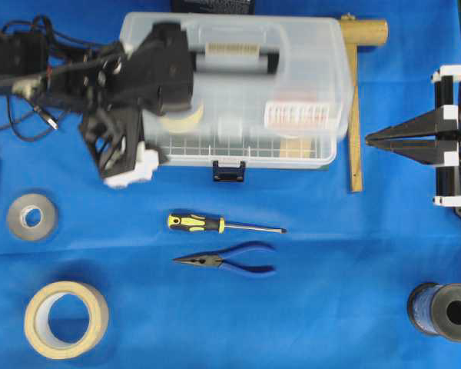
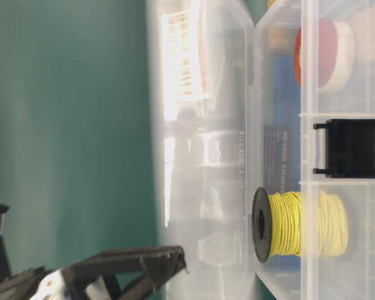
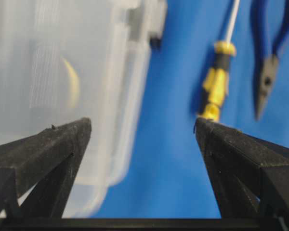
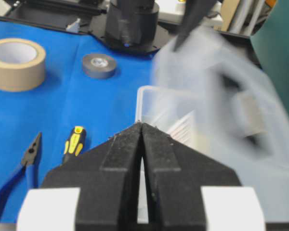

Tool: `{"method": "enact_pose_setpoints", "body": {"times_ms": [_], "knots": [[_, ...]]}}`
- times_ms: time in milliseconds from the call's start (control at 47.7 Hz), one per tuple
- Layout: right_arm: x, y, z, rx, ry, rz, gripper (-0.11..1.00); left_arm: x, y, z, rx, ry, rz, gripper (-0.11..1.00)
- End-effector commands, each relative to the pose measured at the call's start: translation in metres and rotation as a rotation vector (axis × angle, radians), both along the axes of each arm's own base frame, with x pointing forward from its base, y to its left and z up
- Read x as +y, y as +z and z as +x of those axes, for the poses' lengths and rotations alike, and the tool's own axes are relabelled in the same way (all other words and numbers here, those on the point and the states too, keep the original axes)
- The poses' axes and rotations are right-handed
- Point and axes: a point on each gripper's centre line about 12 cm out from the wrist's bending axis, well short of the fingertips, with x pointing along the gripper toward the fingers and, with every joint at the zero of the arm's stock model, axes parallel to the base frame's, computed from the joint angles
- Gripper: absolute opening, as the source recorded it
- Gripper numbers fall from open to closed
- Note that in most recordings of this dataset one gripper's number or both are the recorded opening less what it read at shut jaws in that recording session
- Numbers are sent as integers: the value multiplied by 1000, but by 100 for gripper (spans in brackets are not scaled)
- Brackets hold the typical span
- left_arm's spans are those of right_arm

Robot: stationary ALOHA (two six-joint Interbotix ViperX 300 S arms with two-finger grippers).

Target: Close the tool box with the left arm.

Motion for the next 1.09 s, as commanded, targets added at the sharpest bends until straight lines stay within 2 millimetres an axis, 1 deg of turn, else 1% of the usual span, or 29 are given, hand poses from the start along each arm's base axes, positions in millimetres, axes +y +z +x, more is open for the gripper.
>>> {"method": "enact_pose_setpoints", "body": {"times_ms": [0,42,84,189,294,419,587,650,734,860,943,1069], "knots": [[0,9,2,-23,0,0,0,-25,22,-6,-67,-40,-20,91],[0,10,2,-26,0,-1,0,-37,29,-9,-90,-54,-32,91],[0,10,2,-28,-2,1,0,-44,35,-10,-109,-64,-41,91],[0,10,2,-29,0,-1,0,-52,47,-17,-156,-80,-50,91],[0,11,1,-34,0,-1,0,-51,53,-26,-206,-85,-47,91],[0,11,1,-37,0,2,0,-46,58,-41,-307,-78,-43,91],[0,13,0,-45,0,1,0,-41,71,-69,-492,-91,-35,90],[0,14,0,-46,0,1,0,-39,74,-83,-586,-112,-14,90],[0,14,0,-46,0,1,0,-38,74,-100,-685,-137,14,90],[0,14,0,-48,0,1,0,-35,66,-123,-814,-151,36,89],[0,14,0,-51,0,2,0,-33,54,-138,-874,-149,41,88],[0,15,0,-58,0,3,0,-30,31,-155,-928,-140,49,88]]}}
